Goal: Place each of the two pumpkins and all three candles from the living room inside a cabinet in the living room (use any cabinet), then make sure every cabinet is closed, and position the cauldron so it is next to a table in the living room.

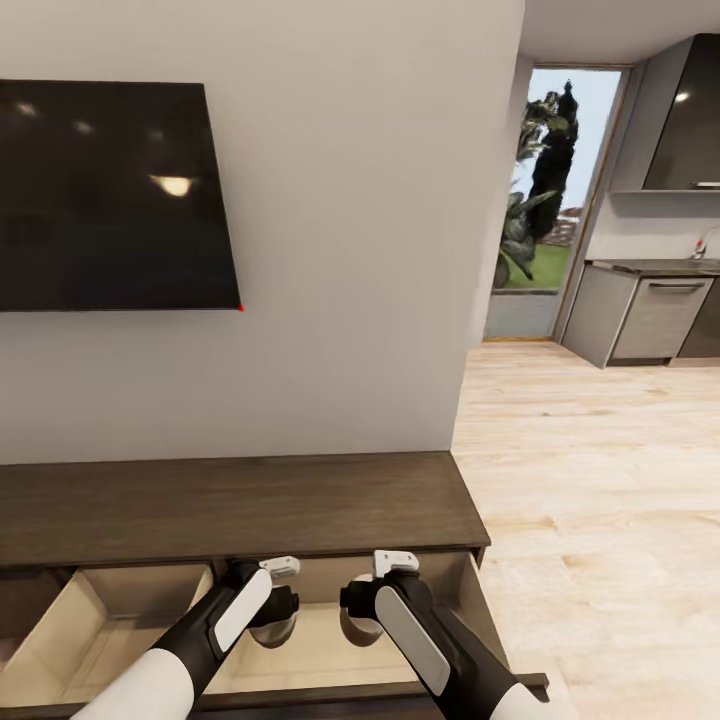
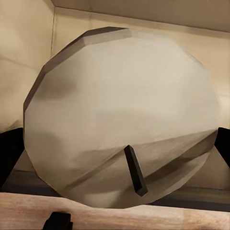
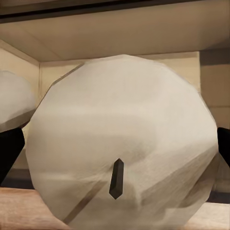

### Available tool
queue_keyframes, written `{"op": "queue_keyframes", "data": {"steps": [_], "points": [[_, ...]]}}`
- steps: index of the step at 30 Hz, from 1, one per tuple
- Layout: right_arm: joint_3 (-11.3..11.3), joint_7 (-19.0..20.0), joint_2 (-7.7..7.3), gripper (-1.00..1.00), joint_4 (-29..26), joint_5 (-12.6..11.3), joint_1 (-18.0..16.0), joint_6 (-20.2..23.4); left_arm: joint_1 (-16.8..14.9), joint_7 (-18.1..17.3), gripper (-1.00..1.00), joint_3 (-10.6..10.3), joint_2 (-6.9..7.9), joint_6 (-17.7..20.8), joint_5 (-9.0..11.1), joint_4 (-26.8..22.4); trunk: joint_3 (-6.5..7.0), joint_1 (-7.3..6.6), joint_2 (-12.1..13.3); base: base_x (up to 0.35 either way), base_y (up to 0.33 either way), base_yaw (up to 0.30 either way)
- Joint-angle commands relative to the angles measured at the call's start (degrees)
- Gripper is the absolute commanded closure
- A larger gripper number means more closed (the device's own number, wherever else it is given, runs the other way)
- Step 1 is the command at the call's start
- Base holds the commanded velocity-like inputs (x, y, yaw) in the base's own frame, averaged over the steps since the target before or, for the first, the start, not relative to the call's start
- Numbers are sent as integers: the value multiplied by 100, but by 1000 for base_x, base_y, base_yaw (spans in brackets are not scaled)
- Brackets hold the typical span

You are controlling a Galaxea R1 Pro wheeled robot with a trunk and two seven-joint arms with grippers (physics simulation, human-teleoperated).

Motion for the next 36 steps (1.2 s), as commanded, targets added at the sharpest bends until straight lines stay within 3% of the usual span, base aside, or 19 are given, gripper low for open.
{"op": "queue_keyframes", "data": {"steps": [1,36], "points": [[12,-60,-1,100,-6,-51,-6,5,-4,59,100,-22,4,2,62,-8,-6,-1,-3,0,116,0],[12,-60,-1,100,-6,-57,-2,5,-4,65,100,-22,4,-1,56,-8,-6,-1,-3,37,33,0]]}}
